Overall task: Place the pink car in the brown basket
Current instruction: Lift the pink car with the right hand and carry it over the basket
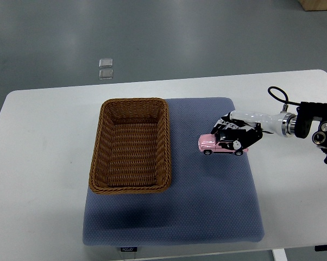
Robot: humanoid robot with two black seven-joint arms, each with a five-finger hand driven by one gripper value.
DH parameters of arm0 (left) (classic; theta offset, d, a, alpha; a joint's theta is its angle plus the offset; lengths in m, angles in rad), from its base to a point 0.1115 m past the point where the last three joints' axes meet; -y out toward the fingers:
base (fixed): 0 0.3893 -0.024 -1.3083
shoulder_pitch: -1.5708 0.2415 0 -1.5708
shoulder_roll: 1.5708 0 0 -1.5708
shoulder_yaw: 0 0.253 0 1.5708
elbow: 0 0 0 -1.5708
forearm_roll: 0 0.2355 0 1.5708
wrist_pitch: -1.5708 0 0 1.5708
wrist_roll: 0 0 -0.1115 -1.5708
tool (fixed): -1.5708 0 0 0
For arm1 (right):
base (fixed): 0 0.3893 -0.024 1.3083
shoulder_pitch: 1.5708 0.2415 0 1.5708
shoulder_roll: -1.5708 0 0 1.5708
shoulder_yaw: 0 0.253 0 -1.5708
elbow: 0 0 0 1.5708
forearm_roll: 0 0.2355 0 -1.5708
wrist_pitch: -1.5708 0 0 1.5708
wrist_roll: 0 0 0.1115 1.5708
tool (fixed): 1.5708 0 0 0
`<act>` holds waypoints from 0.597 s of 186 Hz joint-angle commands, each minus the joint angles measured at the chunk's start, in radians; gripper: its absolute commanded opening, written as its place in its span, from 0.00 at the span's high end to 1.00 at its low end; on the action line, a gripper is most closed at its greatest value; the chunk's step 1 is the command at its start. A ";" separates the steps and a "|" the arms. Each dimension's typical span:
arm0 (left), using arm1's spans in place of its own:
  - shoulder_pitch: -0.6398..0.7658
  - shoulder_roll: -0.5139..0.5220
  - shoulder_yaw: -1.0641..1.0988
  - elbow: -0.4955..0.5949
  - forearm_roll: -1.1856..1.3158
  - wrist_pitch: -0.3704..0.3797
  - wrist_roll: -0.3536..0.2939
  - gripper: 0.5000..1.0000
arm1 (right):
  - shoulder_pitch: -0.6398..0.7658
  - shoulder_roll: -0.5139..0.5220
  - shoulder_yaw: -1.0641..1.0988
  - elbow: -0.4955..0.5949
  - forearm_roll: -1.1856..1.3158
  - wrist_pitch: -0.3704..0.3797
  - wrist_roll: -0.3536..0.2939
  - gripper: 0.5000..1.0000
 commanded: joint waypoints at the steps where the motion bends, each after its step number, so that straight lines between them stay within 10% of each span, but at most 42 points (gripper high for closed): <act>1: 0.000 0.000 0.000 0.000 0.001 0.000 0.000 0.00 | 0.043 -0.012 0.000 0.004 0.007 0.006 0.002 1.00; 111: -0.001 0.000 0.000 -0.012 0.001 -0.001 0.000 0.00 | 0.235 0.289 -0.048 -0.159 0.128 0.008 0.017 1.00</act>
